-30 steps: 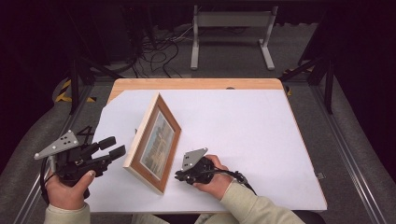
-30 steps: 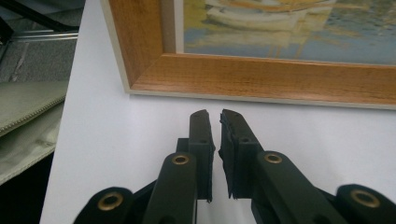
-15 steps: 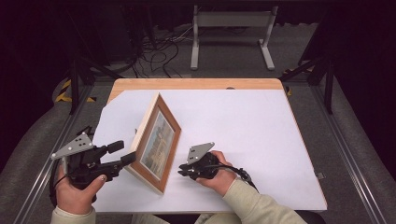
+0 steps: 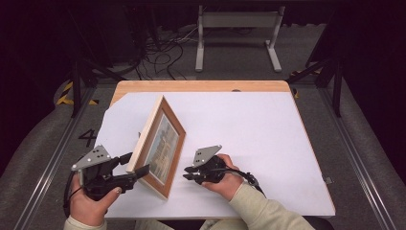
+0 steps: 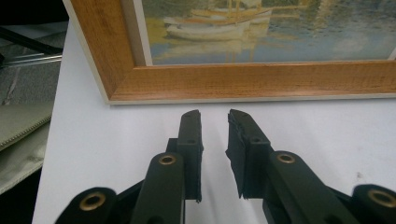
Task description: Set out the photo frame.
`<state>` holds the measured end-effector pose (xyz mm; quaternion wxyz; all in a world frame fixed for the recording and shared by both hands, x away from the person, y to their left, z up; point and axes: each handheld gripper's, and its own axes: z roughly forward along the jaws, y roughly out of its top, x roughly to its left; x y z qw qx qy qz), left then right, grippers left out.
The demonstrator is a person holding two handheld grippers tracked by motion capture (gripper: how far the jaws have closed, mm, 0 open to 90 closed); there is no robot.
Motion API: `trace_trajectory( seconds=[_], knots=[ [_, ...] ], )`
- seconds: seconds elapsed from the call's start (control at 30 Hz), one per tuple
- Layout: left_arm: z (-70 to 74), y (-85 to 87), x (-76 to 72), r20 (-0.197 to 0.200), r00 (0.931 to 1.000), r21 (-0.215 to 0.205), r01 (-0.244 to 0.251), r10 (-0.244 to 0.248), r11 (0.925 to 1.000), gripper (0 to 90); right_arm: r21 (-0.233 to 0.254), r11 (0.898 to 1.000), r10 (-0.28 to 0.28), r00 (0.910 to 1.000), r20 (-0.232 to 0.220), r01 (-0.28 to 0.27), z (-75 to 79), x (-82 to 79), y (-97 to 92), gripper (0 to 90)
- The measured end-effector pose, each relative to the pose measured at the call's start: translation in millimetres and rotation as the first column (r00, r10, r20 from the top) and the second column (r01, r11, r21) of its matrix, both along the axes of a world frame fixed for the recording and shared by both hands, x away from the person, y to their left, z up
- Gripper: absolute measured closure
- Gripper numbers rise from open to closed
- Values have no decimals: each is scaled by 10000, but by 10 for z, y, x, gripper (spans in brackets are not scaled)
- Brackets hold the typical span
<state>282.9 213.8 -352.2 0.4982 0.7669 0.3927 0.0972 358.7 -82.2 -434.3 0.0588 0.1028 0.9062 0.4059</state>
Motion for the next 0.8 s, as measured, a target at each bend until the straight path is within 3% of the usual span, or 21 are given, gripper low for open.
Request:
trace_trajectory(
  seconds=[0.3, 0.43, 0.5, 0.6, 0.8],
  knots=[
    [-143, -96, 67, -184, 9996, 332, -216, 222, 9992, 341, 38, 10000, -77, 9999, -73, 77, 2, 6, -8, 744],
    [-174, -149, 76, 66, 9998, 718, -185, 181, 9972, 342, 40, 9999, -106, 9999, -63, 106, 1, 9, -11, 738],
    [-181, -159, 75, 101, 9998, 710, -166, 159, 9973, 352, 51, 9999, -115, 9999, -68, 116, 0, 8, -11, 732],
    [-195, -179, 69, 98, 10000, 553, -13, 7, 9985, 427, 68, 9999, -145, 9999, -66, 145, 0, 9, -12, 730],
    [-183, -219, 36, 267, 9993, 1035, -287, 261, 9942, 520, 132, 9998, -139, 9999, -60, 140, 8, 9, -17, 730]
  ],
)
